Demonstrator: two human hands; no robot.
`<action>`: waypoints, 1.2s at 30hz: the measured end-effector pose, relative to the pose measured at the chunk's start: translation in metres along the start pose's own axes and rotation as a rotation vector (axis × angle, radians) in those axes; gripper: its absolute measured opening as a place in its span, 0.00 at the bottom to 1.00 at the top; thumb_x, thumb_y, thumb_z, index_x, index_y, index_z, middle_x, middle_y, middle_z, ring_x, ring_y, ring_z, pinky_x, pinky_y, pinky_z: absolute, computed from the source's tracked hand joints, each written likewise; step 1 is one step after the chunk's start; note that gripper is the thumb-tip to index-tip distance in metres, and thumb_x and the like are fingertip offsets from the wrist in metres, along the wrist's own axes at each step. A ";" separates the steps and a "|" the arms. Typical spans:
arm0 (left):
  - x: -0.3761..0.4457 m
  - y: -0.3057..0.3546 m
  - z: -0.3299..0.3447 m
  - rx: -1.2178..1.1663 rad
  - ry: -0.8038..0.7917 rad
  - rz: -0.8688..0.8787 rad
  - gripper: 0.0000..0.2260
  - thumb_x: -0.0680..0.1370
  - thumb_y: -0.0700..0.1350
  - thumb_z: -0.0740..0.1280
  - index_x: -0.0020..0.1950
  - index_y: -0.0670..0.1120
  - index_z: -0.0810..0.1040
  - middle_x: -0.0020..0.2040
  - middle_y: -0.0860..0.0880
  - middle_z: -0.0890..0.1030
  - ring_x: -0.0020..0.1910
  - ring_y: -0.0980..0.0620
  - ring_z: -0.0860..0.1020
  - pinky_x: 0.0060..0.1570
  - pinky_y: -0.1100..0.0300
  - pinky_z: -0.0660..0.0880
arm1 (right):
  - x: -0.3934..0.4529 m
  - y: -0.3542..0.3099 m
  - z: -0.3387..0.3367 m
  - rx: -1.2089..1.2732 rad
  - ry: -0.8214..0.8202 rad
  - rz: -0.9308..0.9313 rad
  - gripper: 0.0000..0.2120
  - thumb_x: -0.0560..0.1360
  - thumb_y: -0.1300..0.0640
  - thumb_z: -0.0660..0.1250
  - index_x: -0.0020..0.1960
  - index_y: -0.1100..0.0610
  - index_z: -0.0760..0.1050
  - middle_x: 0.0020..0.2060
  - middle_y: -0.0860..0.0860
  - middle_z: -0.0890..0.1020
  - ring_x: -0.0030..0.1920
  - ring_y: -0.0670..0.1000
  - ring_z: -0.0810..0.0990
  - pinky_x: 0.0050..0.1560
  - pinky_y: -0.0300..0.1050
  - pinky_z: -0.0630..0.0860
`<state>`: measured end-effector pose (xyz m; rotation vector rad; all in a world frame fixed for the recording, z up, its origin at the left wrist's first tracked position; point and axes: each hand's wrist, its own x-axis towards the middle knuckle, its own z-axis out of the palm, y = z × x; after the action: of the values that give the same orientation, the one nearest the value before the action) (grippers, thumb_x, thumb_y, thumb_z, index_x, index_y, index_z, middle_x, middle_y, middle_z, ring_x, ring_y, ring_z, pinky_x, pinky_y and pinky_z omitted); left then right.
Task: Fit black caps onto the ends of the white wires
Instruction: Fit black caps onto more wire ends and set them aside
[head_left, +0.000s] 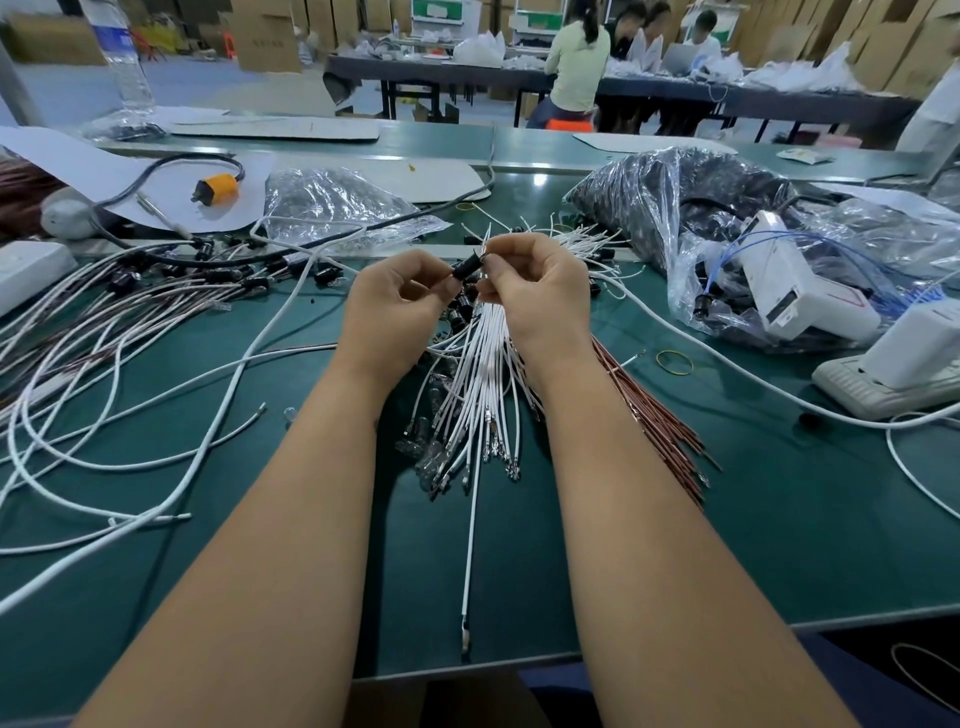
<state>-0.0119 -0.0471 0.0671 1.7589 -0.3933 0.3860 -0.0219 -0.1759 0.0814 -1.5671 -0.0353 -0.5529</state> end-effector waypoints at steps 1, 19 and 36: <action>0.000 0.001 0.000 -0.005 -0.004 -0.004 0.11 0.76 0.36 0.69 0.38 0.51 0.78 0.34 0.47 0.77 0.32 0.54 0.70 0.33 0.66 0.67 | 0.000 0.000 0.000 -0.019 0.007 -0.009 0.06 0.75 0.70 0.67 0.46 0.60 0.78 0.37 0.54 0.81 0.33 0.47 0.80 0.38 0.37 0.79; 0.001 -0.001 0.000 0.033 0.018 -0.022 0.04 0.76 0.39 0.69 0.42 0.46 0.80 0.33 0.53 0.79 0.31 0.60 0.74 0.36 0.66 0.72 | -0.006 0.008 0.007 -0.207 -0.009 -0.111 0.11 0.70 0.62 0.70 0.33 0.50 0.74 0.32 0.53 0.82 0.37 0.57 0.83 0.41 0.59 0.81; -0.001 0.005 -0.002 -0.100 -0.065 -0.087 0.09 0.77 0.37 0.67 0.44 0.51 0.82 0.36 0.41 0.74 0.36 0.47 0.68 0.40 0.56 0.65 | -0.001 0.003 0.009 -0.089 -0.027 -0.048 0.03 0.75 0.64 0.70 0.44 0.58 0.78 0.36 0.52 0.81 0.36 0.50 0.80 0.43 0.48 0.81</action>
<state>-0.0154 -0.0463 0.0710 1.6874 -0.3741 0.2437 -0.0193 -0.1673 0.0783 -1.6637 -0.0695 -0.5776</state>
